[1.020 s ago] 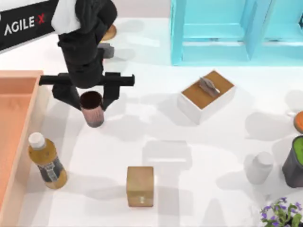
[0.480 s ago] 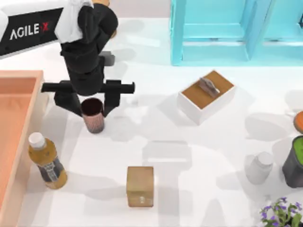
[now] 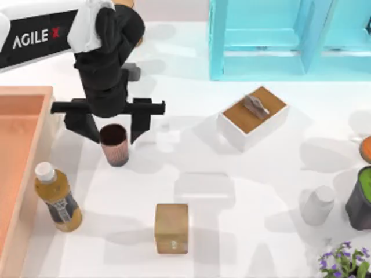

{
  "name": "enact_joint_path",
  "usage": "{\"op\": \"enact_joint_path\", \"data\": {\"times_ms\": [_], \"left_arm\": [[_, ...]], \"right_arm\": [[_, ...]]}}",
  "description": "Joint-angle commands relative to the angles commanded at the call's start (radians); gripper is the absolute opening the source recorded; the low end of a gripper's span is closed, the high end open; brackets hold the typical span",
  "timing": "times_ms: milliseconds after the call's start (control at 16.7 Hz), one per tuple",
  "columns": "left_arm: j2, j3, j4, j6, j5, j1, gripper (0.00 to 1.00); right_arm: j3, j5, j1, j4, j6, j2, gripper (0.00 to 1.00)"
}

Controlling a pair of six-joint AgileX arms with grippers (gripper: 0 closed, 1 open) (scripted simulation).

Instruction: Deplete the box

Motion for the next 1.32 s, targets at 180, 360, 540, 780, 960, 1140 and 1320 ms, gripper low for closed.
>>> {"op": "enact_joint_path", "data": {"times_ms": [180, 360, 540, 780, 960, 1140, 1320], "left_arm": [[0.0, 0.0, 0.0, 0.0, 0.0, 0.0, 1.0], [0.0, 0.0, 0.0, 0.0, 0.0, 0.0, 1.0], [0.0, 0.0, 0.0, 0.0, 0.0, 0.0, 1.0], [0.0, 0.016, -0.015, 0.0, 0.0, 0.0, 1.0], [-0.003, 0.095, -0.098, -0.001, -0.002, -0.003, 1.0], [-0.01, 0.203, -0.221, -0.002, -0.002, -0.003, 1.0], [-0.023, 0.3, -0.332, -0.003, -0.001, -0.002, 1.0]], "right_arm": [[0.0, 0.0, 0.0, 0.0, 0.0, 0.0, 1.0], [0.0, 0.0, 0.0, 0.0, 0.0, 0.0, 1.0], [0.0, 0.0, 0.0, 0.0, 0.0, 0.0, 1.0], [0.0, 0.0, 0.0, 0.0, 0.0, 0.0, 1.0], [0.0, 0.0, 0.0, 0.0, 0.0, 0.0, 1.0], [0.0, 0.0, 0.0, 0.0, 0.0, 0.0, 1.0], [0.0, 0.0, 0.0, 0.0, 0.0, 0.0, 1.0]]}}
